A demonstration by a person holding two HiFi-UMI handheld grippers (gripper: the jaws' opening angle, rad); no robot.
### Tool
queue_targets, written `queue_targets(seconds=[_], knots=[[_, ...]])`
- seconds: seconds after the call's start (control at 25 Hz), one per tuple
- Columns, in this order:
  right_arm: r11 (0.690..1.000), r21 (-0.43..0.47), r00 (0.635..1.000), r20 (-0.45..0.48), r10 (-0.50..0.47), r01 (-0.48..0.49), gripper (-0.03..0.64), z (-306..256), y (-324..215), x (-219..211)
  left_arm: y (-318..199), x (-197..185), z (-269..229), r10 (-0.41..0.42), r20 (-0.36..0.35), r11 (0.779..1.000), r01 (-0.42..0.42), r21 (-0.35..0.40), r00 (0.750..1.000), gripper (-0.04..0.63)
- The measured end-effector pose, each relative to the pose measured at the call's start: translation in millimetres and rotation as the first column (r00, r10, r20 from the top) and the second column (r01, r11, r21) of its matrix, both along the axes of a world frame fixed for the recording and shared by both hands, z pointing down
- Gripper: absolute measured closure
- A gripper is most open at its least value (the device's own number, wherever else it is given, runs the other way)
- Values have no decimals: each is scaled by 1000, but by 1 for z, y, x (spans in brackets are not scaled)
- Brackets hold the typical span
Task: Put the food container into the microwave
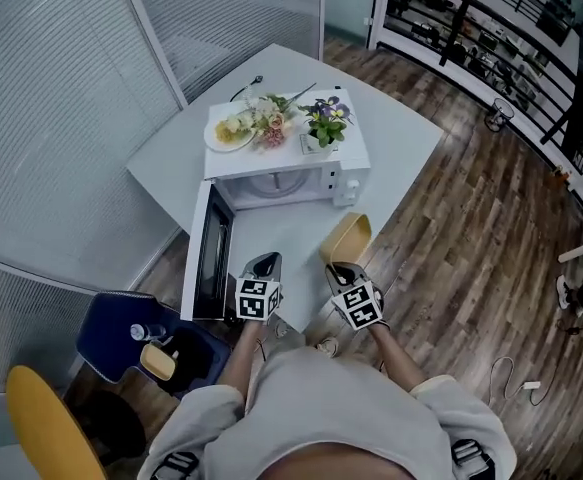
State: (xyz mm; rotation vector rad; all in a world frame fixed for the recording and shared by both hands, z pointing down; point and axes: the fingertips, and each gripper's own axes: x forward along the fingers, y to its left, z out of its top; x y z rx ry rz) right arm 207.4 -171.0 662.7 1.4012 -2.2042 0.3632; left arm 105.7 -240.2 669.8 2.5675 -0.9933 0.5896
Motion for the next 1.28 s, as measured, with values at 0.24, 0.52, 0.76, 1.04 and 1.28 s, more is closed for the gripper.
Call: queue_targets(seconds=[0.24,0.52,0.76,1.04,1.28], knots=[[999,-14,999,-13,-43,43,600,-2,-24,-25,-19,-5,2,-3,-26,1000,2,-15,1000,584],[998,-28,999,-19,-50,49,600,-2,-47,-45,-38,-9,2,24,-43,1000,-25,-16,999,584],[998,-44,998,-25,-51,50,600,2,-56,-58,-49,-16,2,36,-52,999,-37,-19,998,584],[997,-61,998,-39,-46,44,600,9,-59,-70,-47,-19,9,77,-51,997,-78,-26,996,584],[995,-73,997,-43,-64,61,600,11,-58,-75,-46,-25,11,65,-50,997,-68,-43,997,584]])
